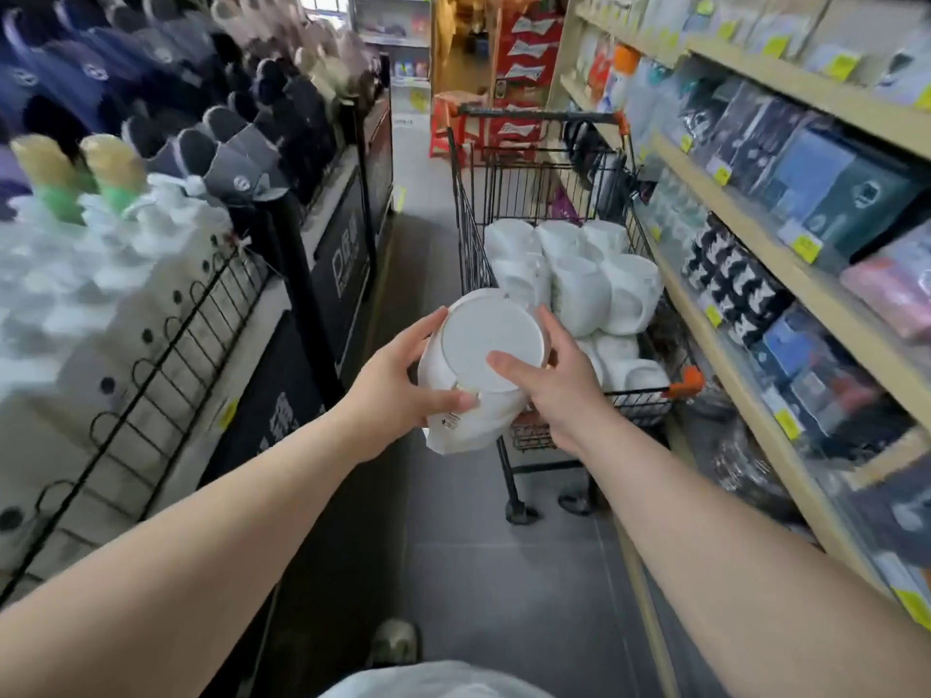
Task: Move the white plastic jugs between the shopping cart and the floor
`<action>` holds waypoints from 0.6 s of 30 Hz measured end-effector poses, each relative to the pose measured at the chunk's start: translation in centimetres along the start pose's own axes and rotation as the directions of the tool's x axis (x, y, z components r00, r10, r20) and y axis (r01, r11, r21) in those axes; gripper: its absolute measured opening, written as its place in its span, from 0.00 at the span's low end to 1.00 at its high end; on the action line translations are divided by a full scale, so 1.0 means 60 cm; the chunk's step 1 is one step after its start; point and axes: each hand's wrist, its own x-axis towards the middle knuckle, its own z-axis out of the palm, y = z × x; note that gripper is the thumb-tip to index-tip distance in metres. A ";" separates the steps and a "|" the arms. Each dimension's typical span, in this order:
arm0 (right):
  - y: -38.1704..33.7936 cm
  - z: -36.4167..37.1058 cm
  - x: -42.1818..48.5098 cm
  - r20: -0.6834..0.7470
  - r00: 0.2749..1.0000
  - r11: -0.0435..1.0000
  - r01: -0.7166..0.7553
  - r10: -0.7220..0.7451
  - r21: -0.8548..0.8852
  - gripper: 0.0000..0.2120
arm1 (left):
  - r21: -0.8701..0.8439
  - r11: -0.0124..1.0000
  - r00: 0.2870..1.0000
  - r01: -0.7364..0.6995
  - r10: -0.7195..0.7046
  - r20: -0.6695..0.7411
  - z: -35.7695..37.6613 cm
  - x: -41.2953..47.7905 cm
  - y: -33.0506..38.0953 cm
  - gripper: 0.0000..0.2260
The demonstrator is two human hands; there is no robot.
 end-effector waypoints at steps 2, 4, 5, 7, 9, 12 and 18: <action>-0.011 0.021 0.074 -0.036 0.999 1.000 0.006 -0.006 -0.001 0.41 | 0.002 1.000 1.000 0.004 -0.004 0.027 -0.035 0.080 0.013 0.45; -0.025 0.035 0.144 -0.071 0.997 1.000 0.021 -0.021 -0.002 0.41 | 0.016 1.000 0.998 -0.004 0.003 0.061 -0.063 0.159 0.031 0.44; -0.032 0.039 0.177 -0.094 0.995 1.000 0.028 -0.028 -0.001 0.41 | 0.023 1.000 0.997 -0.011 0.009 0.081 -0.073 0.197 0.039 0.44; -0.044 0.037 0.237 -0.132 0.990 0.999 0.037 -0.039 -0.018 0.40 | 0.022 0.999 0.993 -0.023 0.020 0.115 -0.082 0.267 0.051 0.44; -0.050 0.026 0.297 -0.167 0.986 0.999 0.023 -0.029 -0.039 0.40 | -0.001 1.000 0.989 -0.017 0.017 0.148 -0.083 0.335 0.054 0.44; -0.049 0.000 0.393 -0.219 0.976 0.999 -0.016 0.005 -0.046 0.41 | -0.023 1.000 0.981 0.009 -0.004 0.193 -0.074 0.445 0.052 0.45; -0.048 -0.075 0.585 -0.321 0.947 0.999 -0.015 0.000 -0.044 0.40 | -0.003 1.000 0.969 0.017 -0.015 0.245 -0.027 0.678 0.052 0.44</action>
